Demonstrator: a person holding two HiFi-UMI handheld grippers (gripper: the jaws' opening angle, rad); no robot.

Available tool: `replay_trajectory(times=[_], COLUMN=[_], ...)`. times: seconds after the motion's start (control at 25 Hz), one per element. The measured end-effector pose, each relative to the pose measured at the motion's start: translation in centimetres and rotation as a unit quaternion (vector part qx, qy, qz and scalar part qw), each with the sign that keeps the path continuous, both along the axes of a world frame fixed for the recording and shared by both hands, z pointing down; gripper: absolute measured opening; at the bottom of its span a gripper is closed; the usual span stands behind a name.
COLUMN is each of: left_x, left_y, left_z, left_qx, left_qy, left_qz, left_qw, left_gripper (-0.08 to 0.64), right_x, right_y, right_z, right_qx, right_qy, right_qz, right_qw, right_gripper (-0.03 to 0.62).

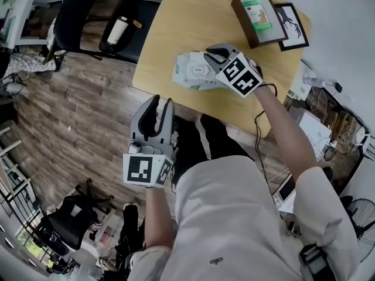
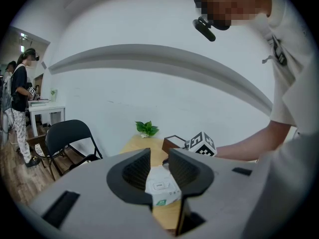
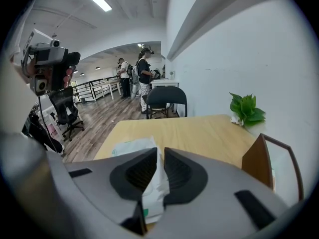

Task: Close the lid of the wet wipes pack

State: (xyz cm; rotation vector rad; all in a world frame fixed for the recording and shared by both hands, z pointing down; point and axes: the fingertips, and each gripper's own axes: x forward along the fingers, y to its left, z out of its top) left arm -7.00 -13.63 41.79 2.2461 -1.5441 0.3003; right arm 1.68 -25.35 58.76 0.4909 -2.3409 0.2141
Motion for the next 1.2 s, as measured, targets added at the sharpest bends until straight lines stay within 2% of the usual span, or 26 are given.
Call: replay_trajectory(times=[0.28,1.2], left_x=[-0.1,0.5], left_y=[-0.2,-0.1], left_z=[-0.1,-0.8], left_qx=[0.001,0.01], left_qy=[0.001,-0.005], left_qz=[-0.002,0.007], left_qw=[1.0,0.9999], left_gripper=[0.11,0.109], right_x=[-0.2,-0.4], right_y=[0.0,2.9], right_z=[0.2,-0.3], right_qx=[-0.005,-0.014], right_qy=[0.004,0.004], right_qz=[-0.006,-0.036], right_qw=[1.0,0.999], right_gripper=[0.02,0.012])
